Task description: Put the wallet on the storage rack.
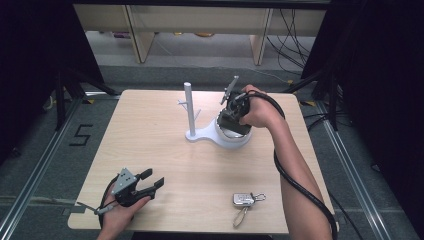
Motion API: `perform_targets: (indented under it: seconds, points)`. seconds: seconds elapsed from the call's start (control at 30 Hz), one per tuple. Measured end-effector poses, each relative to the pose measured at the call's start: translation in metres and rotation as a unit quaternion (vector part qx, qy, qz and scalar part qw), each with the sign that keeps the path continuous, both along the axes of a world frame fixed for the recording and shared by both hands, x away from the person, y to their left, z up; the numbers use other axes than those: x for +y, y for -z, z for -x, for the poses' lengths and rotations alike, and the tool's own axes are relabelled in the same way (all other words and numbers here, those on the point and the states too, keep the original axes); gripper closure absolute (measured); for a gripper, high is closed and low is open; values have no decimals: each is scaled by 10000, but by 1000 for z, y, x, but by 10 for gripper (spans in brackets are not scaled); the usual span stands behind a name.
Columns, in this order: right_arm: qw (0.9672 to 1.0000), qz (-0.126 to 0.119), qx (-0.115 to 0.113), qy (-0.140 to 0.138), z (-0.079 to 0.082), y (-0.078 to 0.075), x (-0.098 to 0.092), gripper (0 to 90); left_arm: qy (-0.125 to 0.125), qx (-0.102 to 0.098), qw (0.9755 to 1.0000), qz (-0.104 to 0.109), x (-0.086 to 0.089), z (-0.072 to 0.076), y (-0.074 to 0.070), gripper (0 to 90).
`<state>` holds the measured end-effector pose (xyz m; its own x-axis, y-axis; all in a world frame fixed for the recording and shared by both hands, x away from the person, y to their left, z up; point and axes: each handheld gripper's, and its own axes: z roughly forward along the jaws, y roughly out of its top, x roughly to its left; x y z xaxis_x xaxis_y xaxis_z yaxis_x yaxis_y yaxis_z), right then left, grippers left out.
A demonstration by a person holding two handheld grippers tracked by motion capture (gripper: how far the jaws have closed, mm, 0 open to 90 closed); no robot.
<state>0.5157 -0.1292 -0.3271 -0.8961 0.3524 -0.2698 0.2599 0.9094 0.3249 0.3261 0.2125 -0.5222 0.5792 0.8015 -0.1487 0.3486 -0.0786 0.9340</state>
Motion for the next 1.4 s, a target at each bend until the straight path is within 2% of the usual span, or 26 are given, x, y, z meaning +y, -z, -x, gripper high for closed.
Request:
perform_targets:
  seconds: [0.07,0.1,0.17,0.23,0.3,0.33,0.4,0.43,0.47,0.6,0.8,0.9,1.0,1.03,1.1,1.17,1.4]
  points:
    - [9999,-27,42,143,1,2,0,818,0,1,10000,0,0,0,0,385]
    - [10000,-2,28,1,-2,3,0,817,1,1,10000,3,0,0,0,385]
    - [10000,1,52,80,-2,6,1,816,-1,2,10000,1,0,0,0,385]
    - [10000,1,34,20,-3,8,1,814,0,-2,10000,6,0,0,0,385]
    - [9999,-16,76,138,-3,10,1,811,1,0,10000,4,0,0,0,385]
    - [10000,-3,42,48,-5,11,1,809,3,-2,10000,6,0,0,0,385]
    - [10000,1,16,63,-7,13,1,804,5,-4,10000,-1,0,0,0,385]
    - [9999,-12,35,165,-6,15,1,803,5,-3,10000,0,0,0,0,385]
    - [10000,10,3,90,-8,16,1,801,7,-1,10000,-3,0,0,0,385]
    - [9998,-37,-5,196,-9,21,1,791,4,-3,10000,6,0,0,0,385]
    - [9993,-68,-220,287,-13,20,-2,776,-3,5,10000,14,0,0,0,384]
    - [9977,56,-533,414,-17,19,-5,770,0,5,10000,32,0,0,0,384]
    - [9953,110,-728,623,-19,19,-9,741,33,-32,10000,86,0,-1,1,384]
    - [9950,107,-744,651,-20,20,-10,737,35,-28,9999,125,0,-1,1,385]
    - [9942,100,-785,723,-21,24,-13,737,-10,21,10000,25,1,0,0,385]
    - [9940,92,-821,712,-21,24,-14,737,-3,10,10000,27,1,0,0,385]
    - [9926,-8,-818,897,-21,27,-19,724,5,7,10000,10,1,0,0,385]
